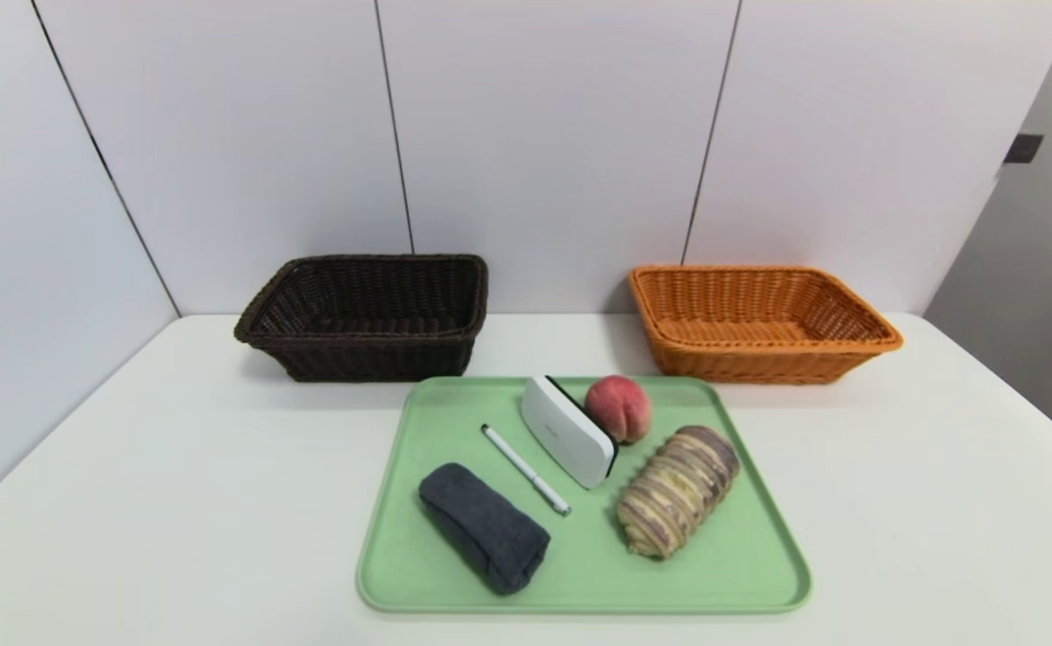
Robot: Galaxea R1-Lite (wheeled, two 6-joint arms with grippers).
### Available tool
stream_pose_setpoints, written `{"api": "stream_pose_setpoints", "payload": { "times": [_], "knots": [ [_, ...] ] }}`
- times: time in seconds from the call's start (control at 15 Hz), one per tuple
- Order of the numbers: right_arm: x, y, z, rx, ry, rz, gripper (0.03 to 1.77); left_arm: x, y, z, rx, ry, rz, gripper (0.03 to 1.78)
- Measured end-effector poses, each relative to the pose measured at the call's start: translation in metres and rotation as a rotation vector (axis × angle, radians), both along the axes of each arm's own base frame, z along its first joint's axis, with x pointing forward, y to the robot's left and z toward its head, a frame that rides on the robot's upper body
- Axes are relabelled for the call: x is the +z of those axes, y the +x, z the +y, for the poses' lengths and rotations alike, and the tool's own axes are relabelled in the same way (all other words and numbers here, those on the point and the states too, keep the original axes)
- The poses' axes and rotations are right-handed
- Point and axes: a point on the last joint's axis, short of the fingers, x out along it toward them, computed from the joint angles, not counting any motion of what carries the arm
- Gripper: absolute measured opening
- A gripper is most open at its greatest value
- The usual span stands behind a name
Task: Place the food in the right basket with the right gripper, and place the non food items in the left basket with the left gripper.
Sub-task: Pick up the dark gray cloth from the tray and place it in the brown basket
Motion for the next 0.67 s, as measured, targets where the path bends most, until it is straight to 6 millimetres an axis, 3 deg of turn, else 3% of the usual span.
{"api": "stream_pose_setpoints", "payload": {
  "times": [0.67],
  "knots": [
    [-0.0003, 0.0, -0.0001, -0.005, 0.003, 0.002, 1.7, 0.0, 0.0, -0.0001, -0.003, 0.011, 0.0, 1.69]
  ]
}}
